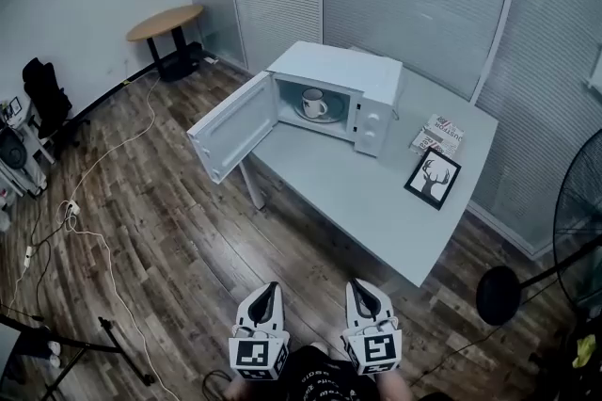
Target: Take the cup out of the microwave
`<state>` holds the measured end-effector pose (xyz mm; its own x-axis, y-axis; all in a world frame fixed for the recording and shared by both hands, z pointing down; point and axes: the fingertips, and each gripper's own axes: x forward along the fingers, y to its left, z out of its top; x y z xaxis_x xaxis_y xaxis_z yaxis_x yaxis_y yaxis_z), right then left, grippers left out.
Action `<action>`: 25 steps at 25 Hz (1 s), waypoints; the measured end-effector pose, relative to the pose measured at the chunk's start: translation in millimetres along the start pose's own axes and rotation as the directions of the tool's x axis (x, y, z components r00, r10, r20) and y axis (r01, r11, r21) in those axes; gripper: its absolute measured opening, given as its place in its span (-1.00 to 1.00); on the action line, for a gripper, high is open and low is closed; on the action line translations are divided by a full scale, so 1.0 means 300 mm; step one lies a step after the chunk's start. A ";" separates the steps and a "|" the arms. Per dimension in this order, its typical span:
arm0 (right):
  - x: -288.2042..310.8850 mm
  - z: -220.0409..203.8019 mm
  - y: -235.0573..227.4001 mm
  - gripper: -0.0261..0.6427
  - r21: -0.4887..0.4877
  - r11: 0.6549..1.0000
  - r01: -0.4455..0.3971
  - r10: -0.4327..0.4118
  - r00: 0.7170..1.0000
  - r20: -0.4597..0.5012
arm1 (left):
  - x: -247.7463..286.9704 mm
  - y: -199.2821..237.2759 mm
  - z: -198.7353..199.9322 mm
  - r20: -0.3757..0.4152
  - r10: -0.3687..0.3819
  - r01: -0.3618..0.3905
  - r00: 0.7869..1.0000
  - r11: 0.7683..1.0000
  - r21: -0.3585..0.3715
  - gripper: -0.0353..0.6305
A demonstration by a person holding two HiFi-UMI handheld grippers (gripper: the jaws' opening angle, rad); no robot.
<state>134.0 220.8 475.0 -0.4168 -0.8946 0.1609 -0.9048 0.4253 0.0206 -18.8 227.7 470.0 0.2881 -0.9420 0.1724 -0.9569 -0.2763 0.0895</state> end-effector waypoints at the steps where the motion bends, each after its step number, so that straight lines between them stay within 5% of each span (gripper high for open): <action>1: 0.004 0.000 -0.012 -0.91 0.005 1.000 0.001 -0.001 1.000 -0.004 | 0.012 -0.009 -0.001 -0.003 -0.002 0.002 1.000 1.000 0.002 -0.88; 16: 0.065 -0.021 -0.108 -0.91 0.035 0.999 0.041 -0.040 0.999 -0.021 | 0.223 -0.124 -0.034 -0.034 -0.123 0.124 0.992 0.992 0.012 -0.88; 25: 0.223 -0.013 -0.182 -0.91 0.048 0.995 0.085 -0.083 0.996 -0.037 | 0.424 -0.061 -0.012 -0.052 -0.168 0.168 0.984 0.986 0.012 -0.88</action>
<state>155.7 138.2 488.4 -0.3364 -0.9213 0.1952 -0.9401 0.3406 -0.0127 35.4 113.5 494.0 0.4459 -0.8711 0.2057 -0.8951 -0.4333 0.1051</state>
